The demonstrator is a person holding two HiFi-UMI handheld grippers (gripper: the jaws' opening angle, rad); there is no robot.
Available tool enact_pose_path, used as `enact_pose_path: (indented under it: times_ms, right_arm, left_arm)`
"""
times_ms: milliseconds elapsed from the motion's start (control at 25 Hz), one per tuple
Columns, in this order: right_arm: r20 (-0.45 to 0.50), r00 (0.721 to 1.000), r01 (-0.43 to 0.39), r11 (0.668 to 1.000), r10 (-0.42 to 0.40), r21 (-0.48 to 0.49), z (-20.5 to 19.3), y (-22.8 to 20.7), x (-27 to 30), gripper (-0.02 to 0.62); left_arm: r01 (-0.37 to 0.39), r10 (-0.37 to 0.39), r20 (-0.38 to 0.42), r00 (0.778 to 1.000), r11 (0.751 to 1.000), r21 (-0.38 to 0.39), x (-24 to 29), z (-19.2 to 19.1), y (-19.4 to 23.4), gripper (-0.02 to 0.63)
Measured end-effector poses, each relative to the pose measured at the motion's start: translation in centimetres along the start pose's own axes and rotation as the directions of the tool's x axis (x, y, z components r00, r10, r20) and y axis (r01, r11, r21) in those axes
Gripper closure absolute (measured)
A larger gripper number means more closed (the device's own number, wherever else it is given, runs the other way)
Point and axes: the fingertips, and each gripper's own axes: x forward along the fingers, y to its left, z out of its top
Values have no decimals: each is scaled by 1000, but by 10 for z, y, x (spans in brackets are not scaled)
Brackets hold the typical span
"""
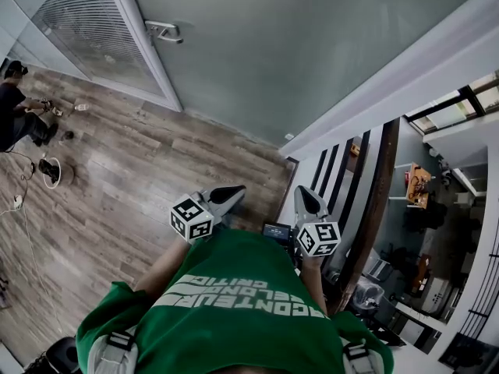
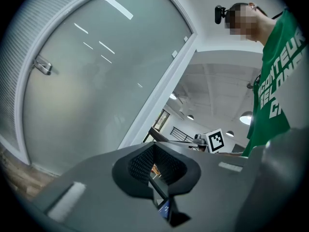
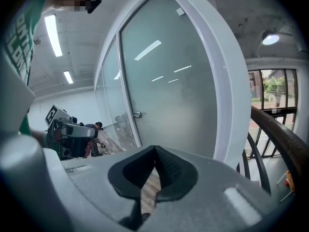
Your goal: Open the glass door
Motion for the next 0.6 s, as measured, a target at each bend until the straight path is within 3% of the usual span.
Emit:
enact_pose_path:
  times_ms: [600]
  right_arm:
    - [23,1000,-7,1000,7,-8,37,23,52,603]
  left_arm:
    - [-13,12,15,1000,1000,21,-21,46,42,591]
